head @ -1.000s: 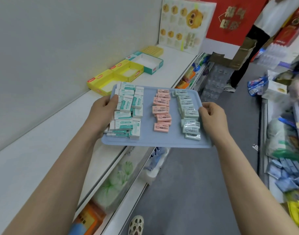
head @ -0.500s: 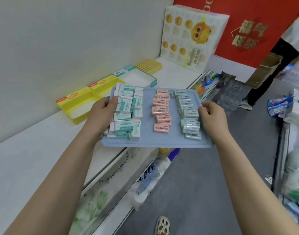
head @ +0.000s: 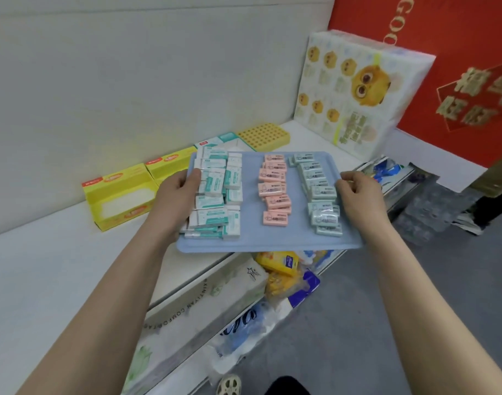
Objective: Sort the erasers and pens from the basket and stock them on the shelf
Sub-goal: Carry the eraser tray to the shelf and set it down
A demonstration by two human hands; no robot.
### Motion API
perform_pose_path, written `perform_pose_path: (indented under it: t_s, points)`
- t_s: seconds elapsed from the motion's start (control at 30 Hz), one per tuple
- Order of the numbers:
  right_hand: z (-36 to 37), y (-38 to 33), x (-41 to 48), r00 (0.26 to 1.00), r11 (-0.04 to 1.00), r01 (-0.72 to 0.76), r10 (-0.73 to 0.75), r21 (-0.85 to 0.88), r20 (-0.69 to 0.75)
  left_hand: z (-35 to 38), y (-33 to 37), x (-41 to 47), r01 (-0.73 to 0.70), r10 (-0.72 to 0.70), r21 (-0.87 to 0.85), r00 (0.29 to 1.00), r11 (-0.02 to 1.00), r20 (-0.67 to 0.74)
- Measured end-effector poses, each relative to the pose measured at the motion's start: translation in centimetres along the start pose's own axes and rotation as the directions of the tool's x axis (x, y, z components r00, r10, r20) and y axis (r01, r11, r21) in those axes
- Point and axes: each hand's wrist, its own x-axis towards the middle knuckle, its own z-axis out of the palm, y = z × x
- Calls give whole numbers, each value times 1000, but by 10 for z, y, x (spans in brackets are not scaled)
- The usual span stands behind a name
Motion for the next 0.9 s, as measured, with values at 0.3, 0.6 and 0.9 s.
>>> perform_pose_path:
  t_s: [0.3,0.6,0.9]
  points:
    - [15,17,75,983,994,82,-92,72,157,33,5,8,27,-27,-2,984,1000,-177]
    - [11,33,137,898,970,213,-241,115,367,91,1,-11,81,-108,-83,912,993,-395]
    - [9,41,148,838,949,271,-314,158,447,114,-9,-40,127,-162,-103,847,987,-506]
